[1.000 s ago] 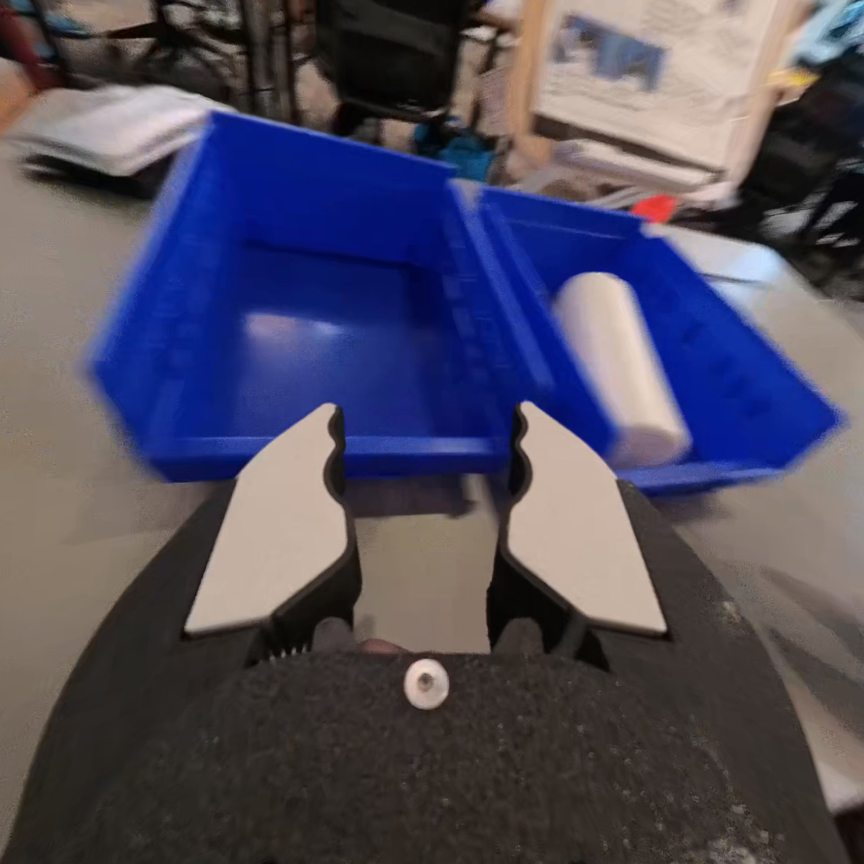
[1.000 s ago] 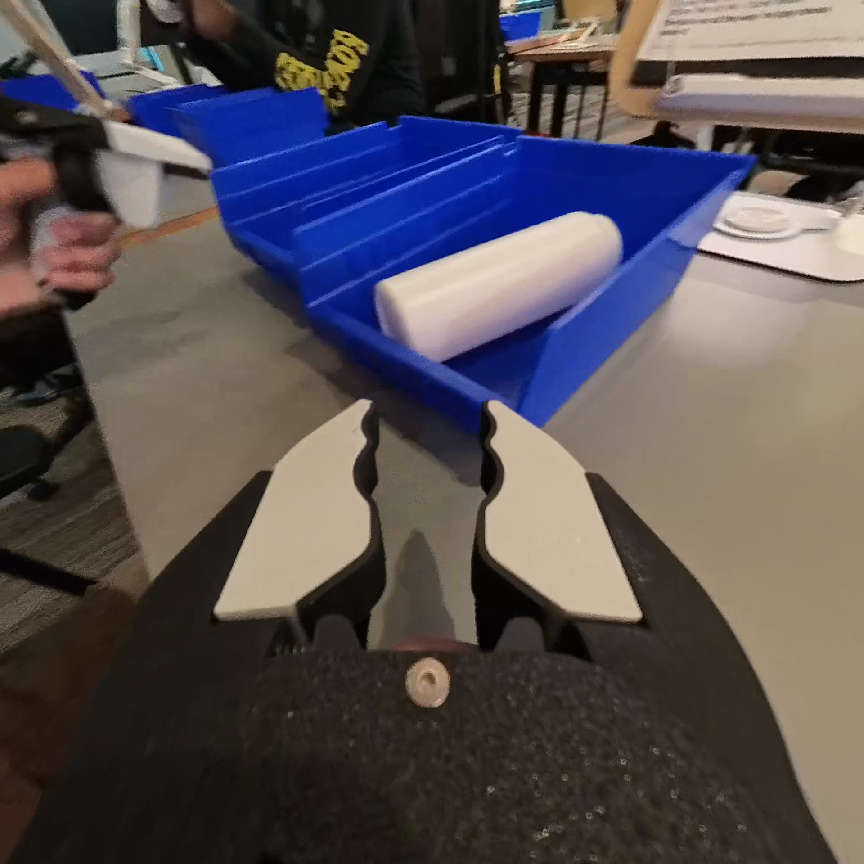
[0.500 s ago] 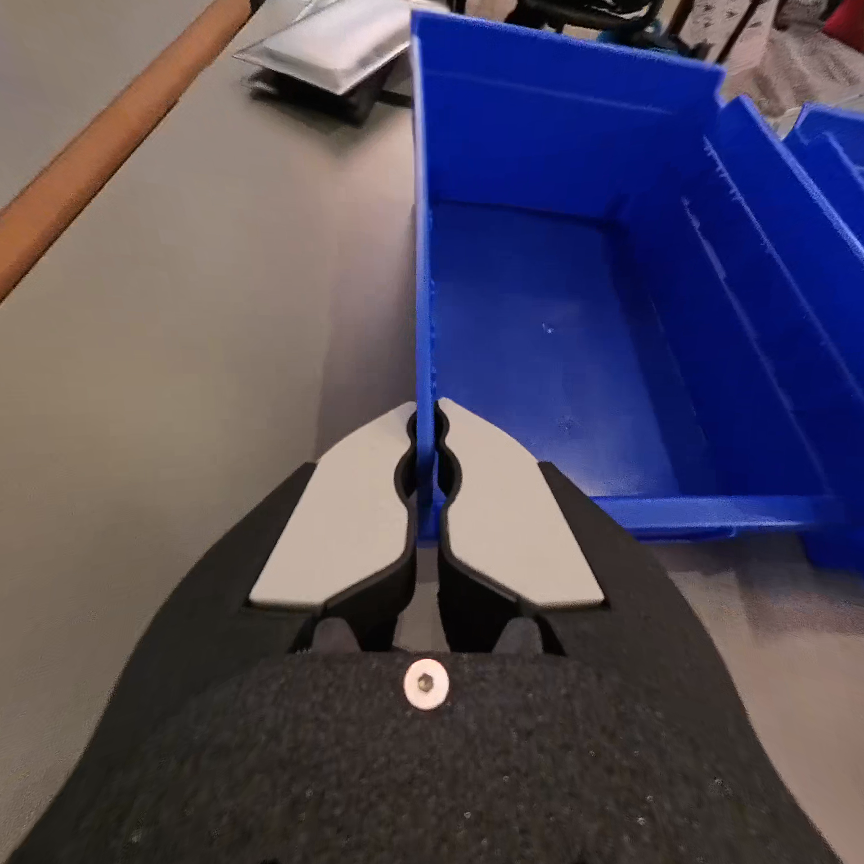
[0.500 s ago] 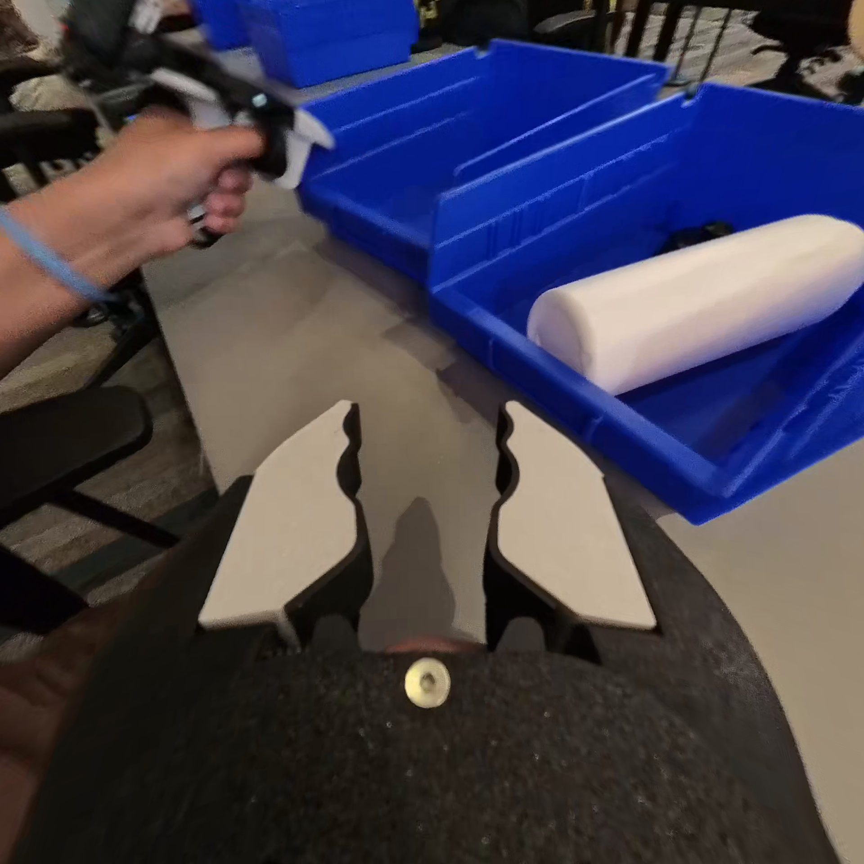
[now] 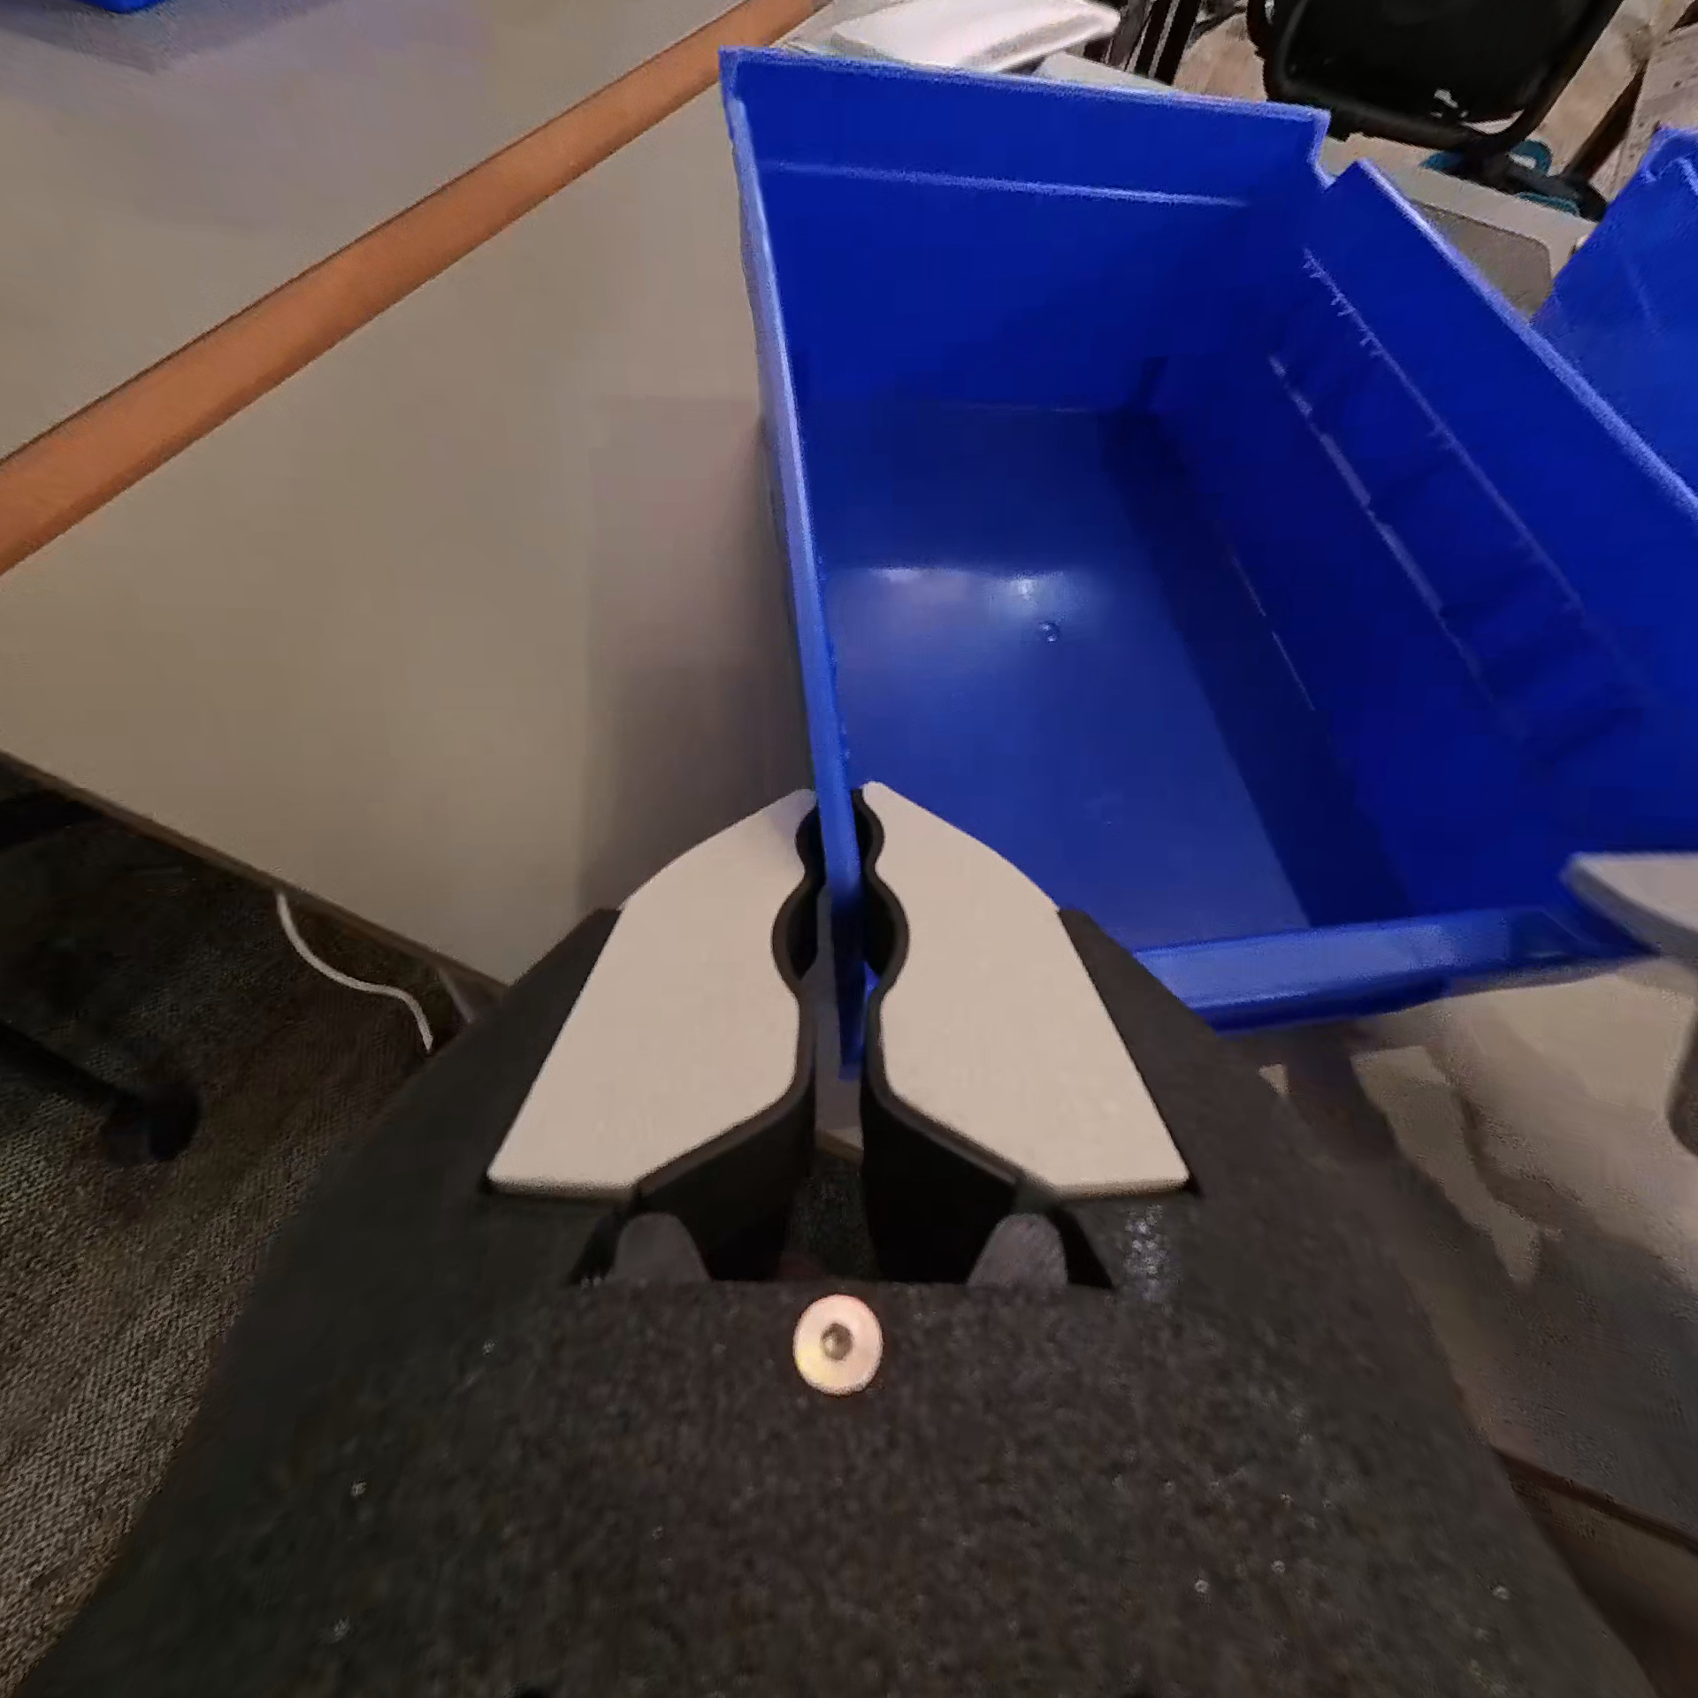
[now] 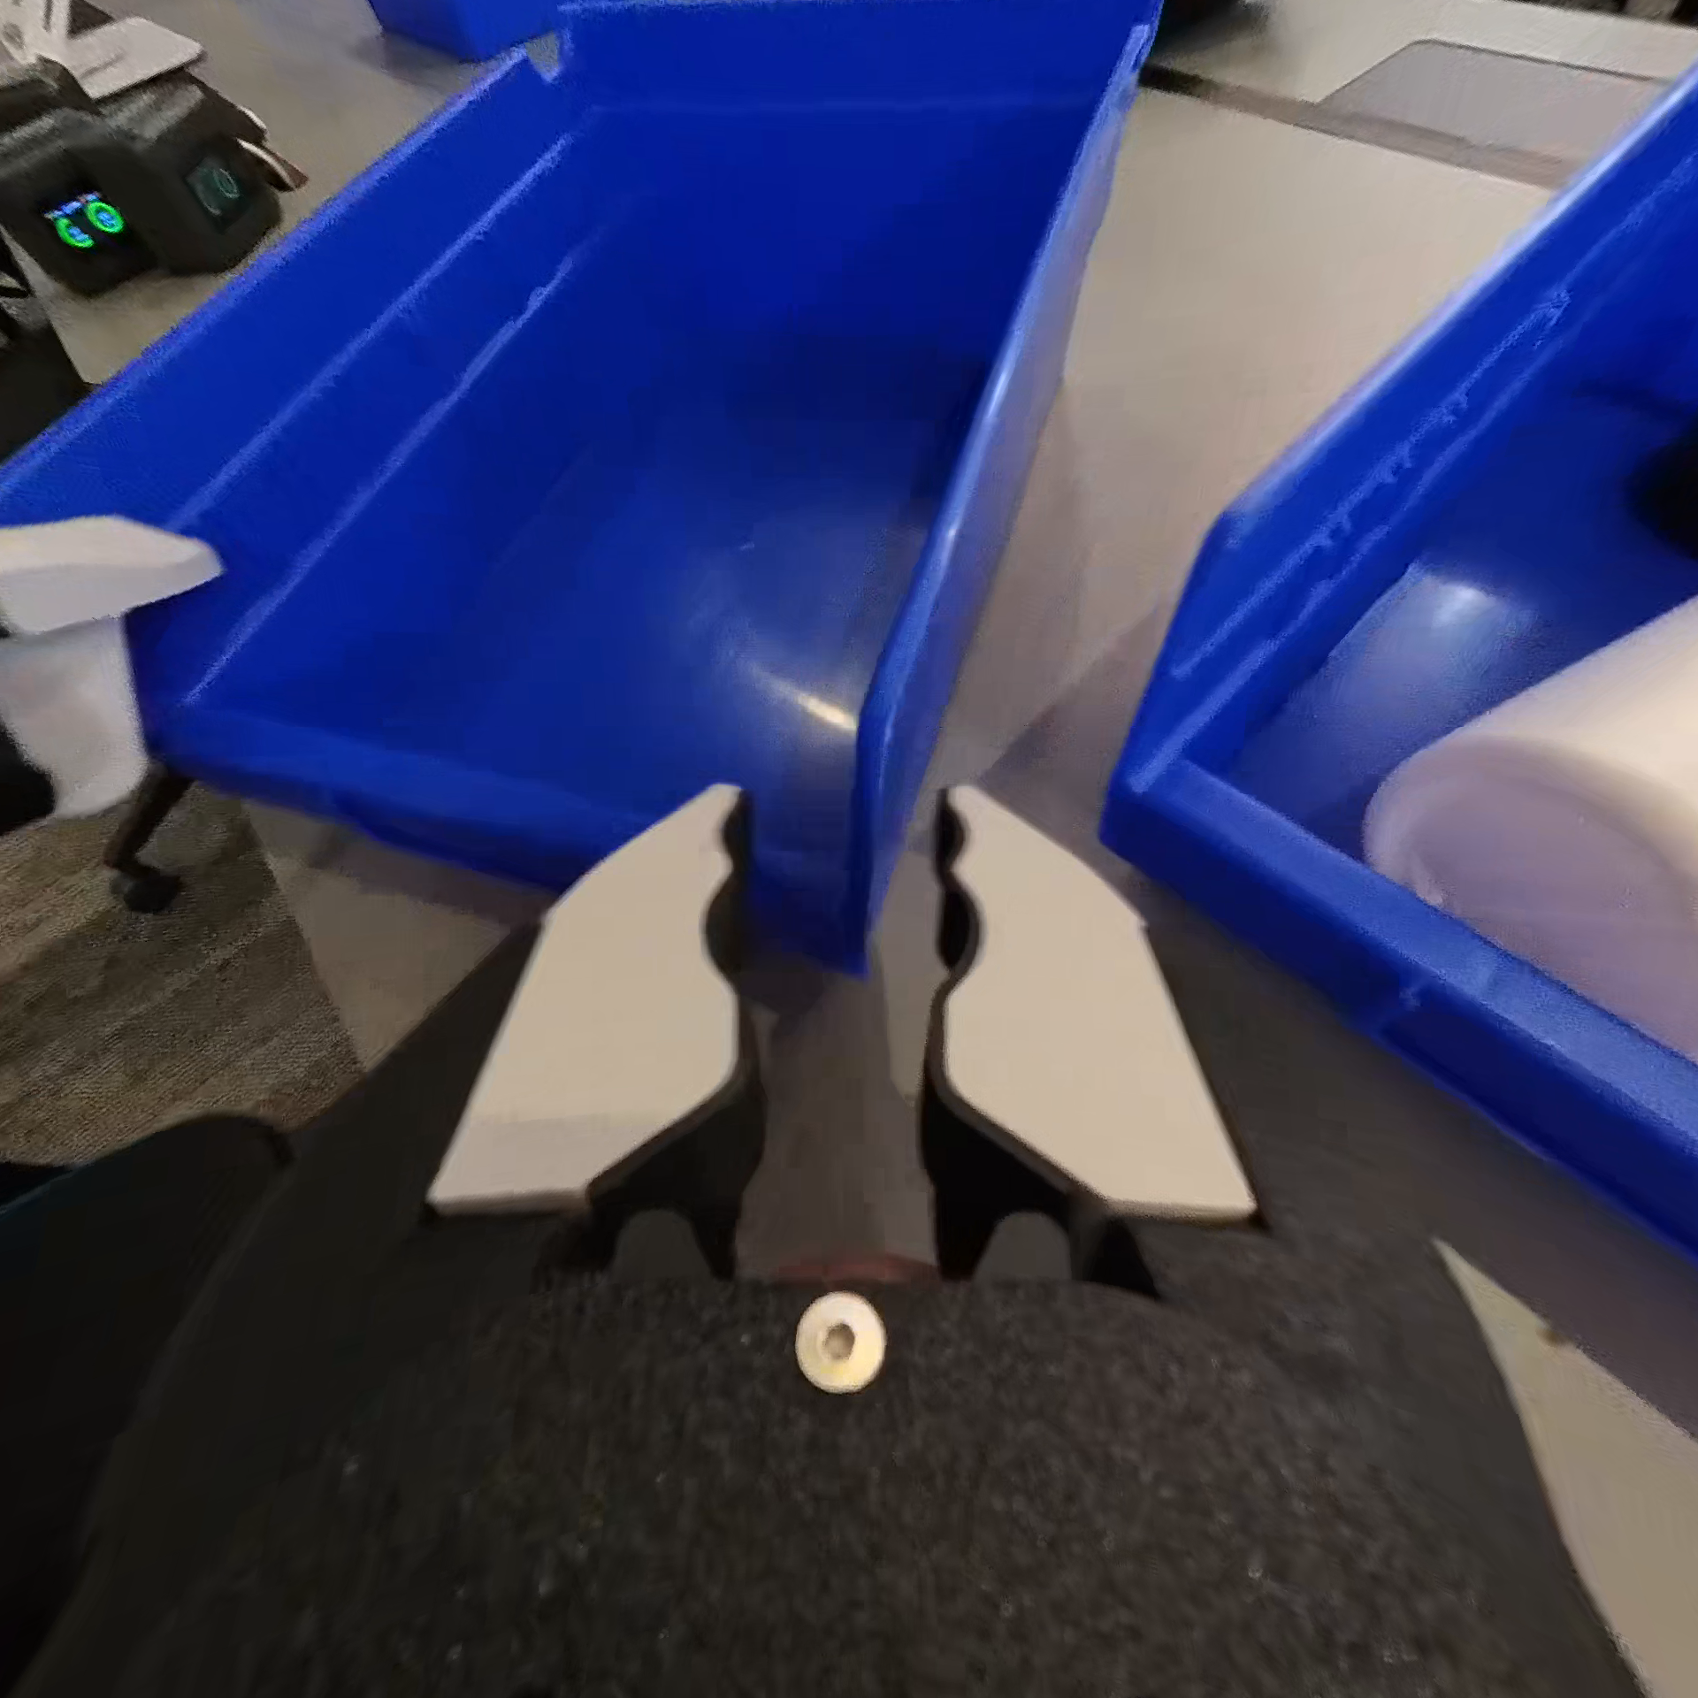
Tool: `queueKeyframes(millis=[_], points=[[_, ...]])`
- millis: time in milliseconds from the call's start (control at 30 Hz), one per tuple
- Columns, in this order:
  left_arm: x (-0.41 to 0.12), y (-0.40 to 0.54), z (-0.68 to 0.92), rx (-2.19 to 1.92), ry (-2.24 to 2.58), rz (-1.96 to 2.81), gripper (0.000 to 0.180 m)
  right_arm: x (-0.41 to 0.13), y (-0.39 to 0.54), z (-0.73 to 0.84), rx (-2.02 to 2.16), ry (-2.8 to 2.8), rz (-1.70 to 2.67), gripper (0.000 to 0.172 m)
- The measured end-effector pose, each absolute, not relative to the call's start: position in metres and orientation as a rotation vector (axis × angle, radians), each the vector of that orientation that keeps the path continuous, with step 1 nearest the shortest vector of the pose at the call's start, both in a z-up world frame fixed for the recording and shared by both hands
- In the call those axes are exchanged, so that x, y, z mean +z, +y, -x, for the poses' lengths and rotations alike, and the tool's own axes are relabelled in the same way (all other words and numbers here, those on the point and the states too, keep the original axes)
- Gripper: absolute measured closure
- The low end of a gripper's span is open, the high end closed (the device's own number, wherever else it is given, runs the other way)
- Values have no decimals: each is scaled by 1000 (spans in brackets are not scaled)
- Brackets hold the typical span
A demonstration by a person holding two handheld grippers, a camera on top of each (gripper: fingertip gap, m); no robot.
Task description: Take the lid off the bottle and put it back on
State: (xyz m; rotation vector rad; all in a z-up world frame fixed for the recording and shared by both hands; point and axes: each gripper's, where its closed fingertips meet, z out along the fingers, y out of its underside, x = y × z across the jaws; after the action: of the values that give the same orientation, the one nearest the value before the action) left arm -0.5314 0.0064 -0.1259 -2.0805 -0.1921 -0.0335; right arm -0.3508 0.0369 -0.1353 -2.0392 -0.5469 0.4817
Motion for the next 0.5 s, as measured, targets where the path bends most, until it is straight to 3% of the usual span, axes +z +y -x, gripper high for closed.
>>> queueKeyframes(millis=[33,67,300,500], points=[[-126,2,531,-36,-187,2081,177,-136,42,352,449,-530,2033,154],[-126,-1,531,-40,-188,2082,177,-134,47,349,396,-514,2016,162],[-93,-23,524,-2,-219,1954,177,-98,38,347,341,-559,1889,167],[-5,-17,480,7,-126,1740,178,-16,35,306,346,-478,1677,167]])
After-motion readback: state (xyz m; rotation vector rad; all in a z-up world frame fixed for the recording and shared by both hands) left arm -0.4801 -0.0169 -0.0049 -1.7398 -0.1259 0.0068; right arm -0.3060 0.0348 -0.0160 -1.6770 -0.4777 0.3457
